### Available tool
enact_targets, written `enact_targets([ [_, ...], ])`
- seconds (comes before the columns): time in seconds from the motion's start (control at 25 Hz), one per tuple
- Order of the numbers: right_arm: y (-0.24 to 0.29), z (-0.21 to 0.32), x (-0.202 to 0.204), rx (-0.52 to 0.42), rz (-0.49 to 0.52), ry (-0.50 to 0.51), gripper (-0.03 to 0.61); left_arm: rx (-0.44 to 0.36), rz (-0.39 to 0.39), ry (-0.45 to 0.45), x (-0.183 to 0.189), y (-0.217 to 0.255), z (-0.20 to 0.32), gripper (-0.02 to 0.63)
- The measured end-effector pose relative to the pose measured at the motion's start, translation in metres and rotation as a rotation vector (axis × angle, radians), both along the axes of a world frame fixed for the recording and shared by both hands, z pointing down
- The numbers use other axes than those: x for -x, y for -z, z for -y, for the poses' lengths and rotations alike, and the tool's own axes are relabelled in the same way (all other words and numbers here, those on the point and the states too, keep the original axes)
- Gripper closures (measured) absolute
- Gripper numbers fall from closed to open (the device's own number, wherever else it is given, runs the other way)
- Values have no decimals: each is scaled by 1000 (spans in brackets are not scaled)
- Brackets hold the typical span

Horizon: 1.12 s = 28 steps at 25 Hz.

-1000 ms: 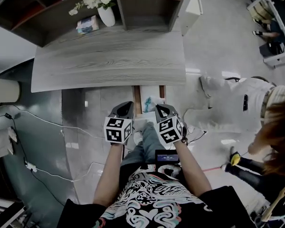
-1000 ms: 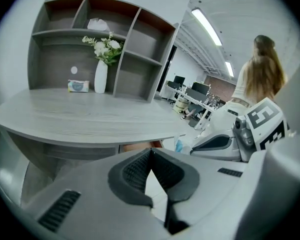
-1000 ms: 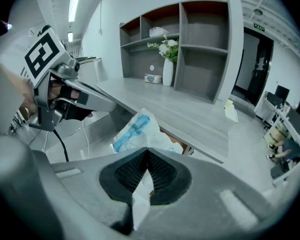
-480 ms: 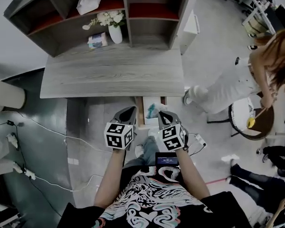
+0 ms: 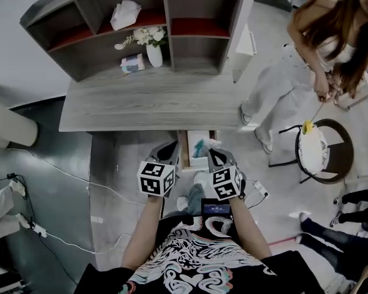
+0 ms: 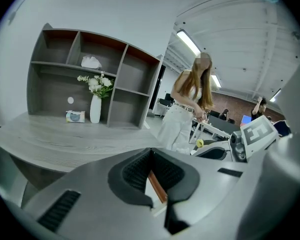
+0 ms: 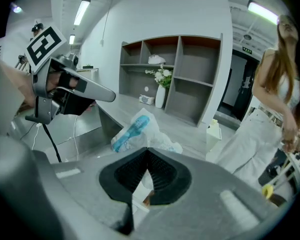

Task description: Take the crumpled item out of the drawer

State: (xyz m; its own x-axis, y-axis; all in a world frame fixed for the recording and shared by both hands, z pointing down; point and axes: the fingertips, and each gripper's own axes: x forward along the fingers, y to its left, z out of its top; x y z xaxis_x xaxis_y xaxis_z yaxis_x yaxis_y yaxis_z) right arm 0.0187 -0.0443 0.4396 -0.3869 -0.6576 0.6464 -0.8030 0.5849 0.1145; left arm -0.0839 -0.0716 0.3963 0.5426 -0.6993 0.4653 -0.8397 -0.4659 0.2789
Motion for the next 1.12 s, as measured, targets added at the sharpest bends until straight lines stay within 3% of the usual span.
enact_targets([
  [1.12,-7,-35,-9,11,14,-5,571,-1,2,1,-7,-6,-32,614],
])
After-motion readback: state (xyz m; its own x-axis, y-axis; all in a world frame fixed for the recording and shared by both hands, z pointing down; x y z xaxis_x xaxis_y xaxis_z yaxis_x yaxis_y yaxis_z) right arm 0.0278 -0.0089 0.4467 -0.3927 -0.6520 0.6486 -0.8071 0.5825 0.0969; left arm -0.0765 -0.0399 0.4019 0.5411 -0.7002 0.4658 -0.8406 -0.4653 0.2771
